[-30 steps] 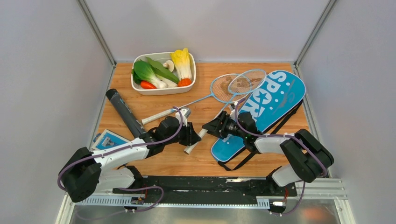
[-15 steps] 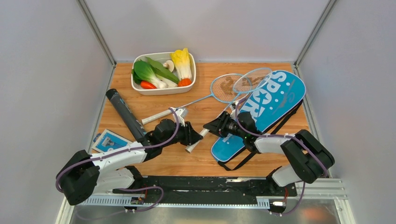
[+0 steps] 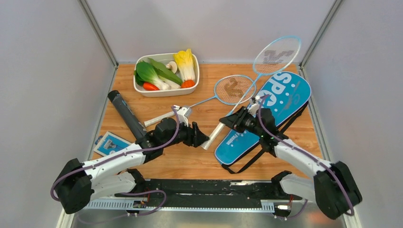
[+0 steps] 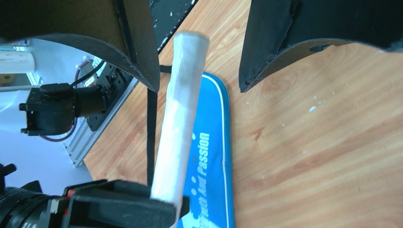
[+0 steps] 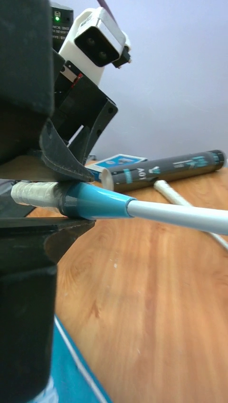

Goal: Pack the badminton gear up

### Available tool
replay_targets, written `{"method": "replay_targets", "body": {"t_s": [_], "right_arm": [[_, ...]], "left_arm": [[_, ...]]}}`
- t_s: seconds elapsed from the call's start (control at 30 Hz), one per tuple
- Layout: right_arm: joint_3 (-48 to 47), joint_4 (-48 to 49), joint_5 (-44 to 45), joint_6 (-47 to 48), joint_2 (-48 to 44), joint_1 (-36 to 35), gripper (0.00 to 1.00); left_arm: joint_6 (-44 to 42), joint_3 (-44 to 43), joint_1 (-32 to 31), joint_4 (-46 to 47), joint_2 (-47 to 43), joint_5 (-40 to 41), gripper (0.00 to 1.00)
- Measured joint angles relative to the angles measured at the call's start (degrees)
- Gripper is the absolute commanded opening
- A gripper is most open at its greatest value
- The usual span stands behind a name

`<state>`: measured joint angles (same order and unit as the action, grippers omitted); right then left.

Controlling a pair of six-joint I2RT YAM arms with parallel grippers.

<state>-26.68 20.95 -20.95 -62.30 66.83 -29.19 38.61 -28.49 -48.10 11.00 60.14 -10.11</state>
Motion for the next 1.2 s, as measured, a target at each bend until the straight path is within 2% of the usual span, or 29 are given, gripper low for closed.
{"method": "replay_targets", "body": {"t_s": [0.13, 0.27, 0.37, 0.57, 0.8, 1.07, 1.13, 1.2], "right_arm": [[-3.04, -11.50, 1.27, 6.25, -10.97, 4.79, 0.00], [-5.77, -21.57, 2.03, 11.10, -22.18, 6.10, 0.00], [-7.89, -29.18, 2.03, 13.62, -28.57, 6.10, 0.00], [-11.72, -42.95, 3.54, 17.55, -38.71, 6.10, 0.00], [-17.33, -51.78, 4.13, 20.70, -42.38, 6.10, 0.00], [-19.39, -58.07, 5.18, 24.09, -44.06, 6.16, 0.00], [-19.45, -59.17, 5.86, 24.87, -44.35, 6.16, 0.00], [-19.45, -60.17, 6.47, 25.44, -44.63, 6.16, 0.00]], "left_arm": [[-3.85, -4.87, -0.24, -5.99, -1.75, 1.25, 0.73], [-7.69, -9.64, -1.29, -11.74, 0.15, 2.84, 0.74], [-10.51, -13.20, -3.69, -14.67, 4.52, 4.70, 0.74], [-14.34, -16.55, -11.21, -12.90, 16.81, 7.34, 0.73], [-18.45, -23.85, -20.00, -9.03, 33.68, 11.43, 0.73], [-21.03, -31.32, -25.33, -8.46, 45.00, 17.38, 0.74], [-21.35, -32.79, -25.70, -8.70, 46.49, 19.34, 0.71], [-21.66, -34.01, -25.94, -8.94, 47.80, 21.16, 0.62]]}}
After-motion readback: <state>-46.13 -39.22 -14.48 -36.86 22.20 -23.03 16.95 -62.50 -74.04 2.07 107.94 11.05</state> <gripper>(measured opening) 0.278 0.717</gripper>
